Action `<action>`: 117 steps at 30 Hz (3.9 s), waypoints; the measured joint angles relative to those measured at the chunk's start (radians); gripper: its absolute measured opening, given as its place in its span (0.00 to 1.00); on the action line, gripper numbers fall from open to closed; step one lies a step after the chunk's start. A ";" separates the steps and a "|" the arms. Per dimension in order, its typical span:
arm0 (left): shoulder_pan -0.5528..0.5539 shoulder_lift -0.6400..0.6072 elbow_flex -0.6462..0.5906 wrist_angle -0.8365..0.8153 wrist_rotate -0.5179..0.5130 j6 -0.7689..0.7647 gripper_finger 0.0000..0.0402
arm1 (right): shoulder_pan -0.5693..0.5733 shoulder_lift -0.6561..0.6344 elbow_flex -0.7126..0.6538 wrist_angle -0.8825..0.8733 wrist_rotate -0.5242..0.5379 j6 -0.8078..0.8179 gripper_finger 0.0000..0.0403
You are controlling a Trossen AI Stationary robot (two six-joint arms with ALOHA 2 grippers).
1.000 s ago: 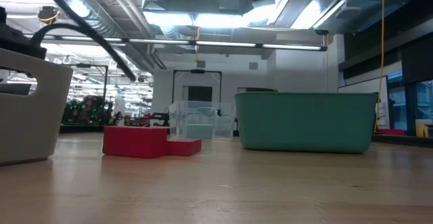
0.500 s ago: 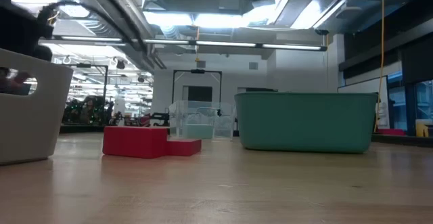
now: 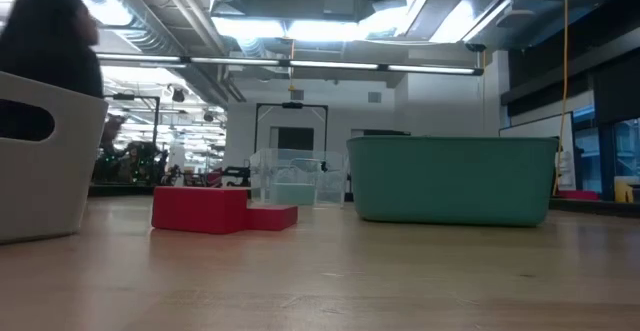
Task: Sort & place blocks by color
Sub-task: Put the blue block into the green bin, then put the red block into the gray bin
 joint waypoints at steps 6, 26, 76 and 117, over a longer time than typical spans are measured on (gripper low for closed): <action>0.126 -0.151 0.079 0.297 -0.311 0.185 0.01 | 0.000 -0.011 0.002 0.072 0.000 -0.054 0.60; 0.456 -0.040 -0.403 1.641 -0.071 0.308 0.01 | 0.000 -0.239 0.002 -0.105 -0.018 -0.102 0.60; 0.621 0.508 0.218 0.655 0.018 0.417 0.37 | 0.000 -0.304 0.000 -0.100 0.009 -0.153 0.60; 0.274 -0.121 -0.189 0.778 -0.124 0.137 0.38 | 0.000 -0.309 0.000 -0.129 0.008 -0.149 0.60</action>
